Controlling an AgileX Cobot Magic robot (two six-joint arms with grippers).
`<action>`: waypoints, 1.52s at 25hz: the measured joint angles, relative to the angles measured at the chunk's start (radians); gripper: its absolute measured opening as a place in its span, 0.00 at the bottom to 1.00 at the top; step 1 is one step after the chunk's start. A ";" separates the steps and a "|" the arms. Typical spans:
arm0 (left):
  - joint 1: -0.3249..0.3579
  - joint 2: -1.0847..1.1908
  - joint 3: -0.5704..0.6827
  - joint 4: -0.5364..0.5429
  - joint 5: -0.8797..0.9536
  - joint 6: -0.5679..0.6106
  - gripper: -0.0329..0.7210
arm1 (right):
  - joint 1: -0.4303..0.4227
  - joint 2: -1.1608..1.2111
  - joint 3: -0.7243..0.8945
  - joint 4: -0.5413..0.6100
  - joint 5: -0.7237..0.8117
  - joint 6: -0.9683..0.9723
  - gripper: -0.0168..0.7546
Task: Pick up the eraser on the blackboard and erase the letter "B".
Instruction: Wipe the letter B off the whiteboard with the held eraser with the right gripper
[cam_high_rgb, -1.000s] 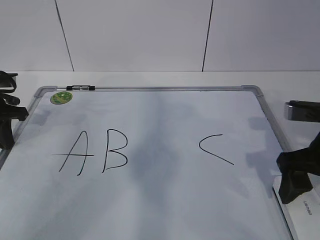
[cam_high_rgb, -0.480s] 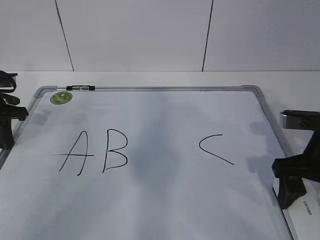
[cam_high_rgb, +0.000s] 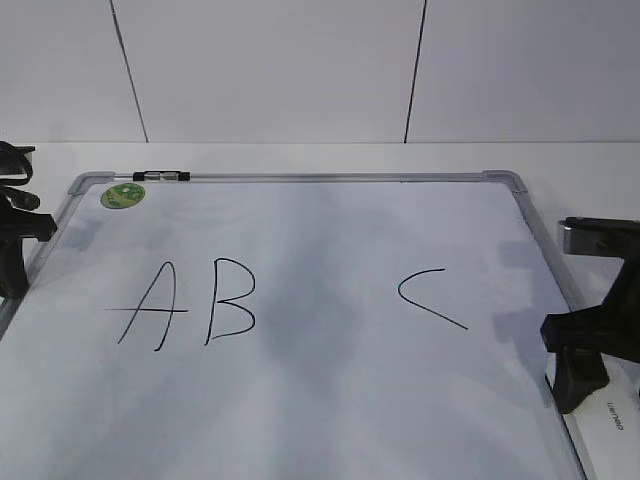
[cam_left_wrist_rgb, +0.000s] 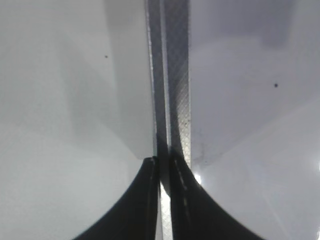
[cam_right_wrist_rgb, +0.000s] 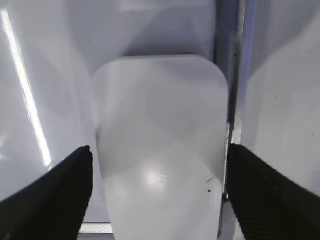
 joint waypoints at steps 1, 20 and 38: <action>0.000 0.000 0.000 0.000 0.000 0.000 0.07 | 0.000 0.004 0.000 -0.002 0.000 0.000 0.86; 0.000 0.000 0.000 -0.002 0.000 0.000 0.07 | 0.000 0.072 -0.002 0.002 0.014 0.001 0.75; 0.000 0.000 0.000 -0.005 0.000 0.000 0.07 | 0.005 0.075 -0.193 0.002 0.198 0.001 0.74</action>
